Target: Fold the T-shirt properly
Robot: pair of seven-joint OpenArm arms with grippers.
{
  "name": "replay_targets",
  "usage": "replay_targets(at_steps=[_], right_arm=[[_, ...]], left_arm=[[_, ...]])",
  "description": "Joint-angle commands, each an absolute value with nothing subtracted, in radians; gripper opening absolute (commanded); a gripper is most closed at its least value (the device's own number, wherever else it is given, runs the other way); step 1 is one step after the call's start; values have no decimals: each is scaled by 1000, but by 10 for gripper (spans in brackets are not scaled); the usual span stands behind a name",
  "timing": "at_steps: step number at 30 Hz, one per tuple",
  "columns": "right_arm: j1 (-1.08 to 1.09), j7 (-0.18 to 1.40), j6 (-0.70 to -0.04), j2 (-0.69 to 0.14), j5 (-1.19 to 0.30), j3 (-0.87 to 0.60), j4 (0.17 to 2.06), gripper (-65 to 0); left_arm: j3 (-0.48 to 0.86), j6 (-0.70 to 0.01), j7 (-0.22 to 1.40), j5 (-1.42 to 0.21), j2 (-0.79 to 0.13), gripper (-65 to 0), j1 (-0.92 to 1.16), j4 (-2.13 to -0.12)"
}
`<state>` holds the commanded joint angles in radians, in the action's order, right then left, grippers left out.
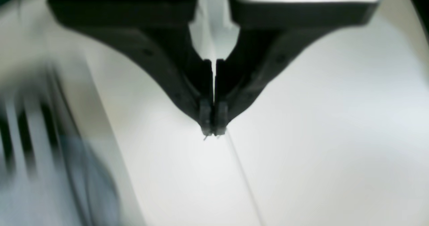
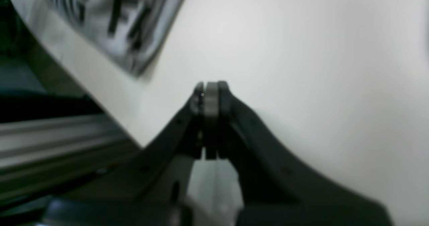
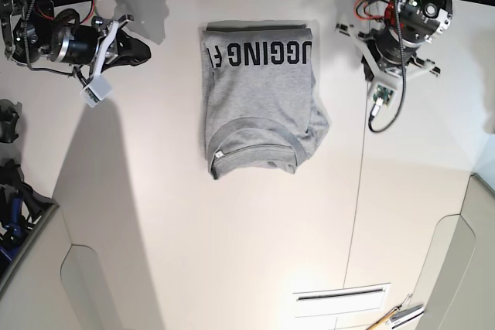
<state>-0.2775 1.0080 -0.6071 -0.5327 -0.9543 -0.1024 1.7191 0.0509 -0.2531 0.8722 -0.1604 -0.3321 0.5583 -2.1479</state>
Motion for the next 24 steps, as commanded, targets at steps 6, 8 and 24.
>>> replay_targets(at_steps=[6,8,24], right_arm=[[-371,1011,-611,-641,-996,-103,1732,-650],[-386,1011,-611,-646,-994,-103,1732,-650],[-648,1032,-618,-657,-984,-80,1730,-650]], left_arm=[[54,-221,872,-136,-301,-637,783,-2152],[54,-221,871,-137,-298,-637,829,-2152],[54,-382,872,-212,-300,-637,1093,-2125]])
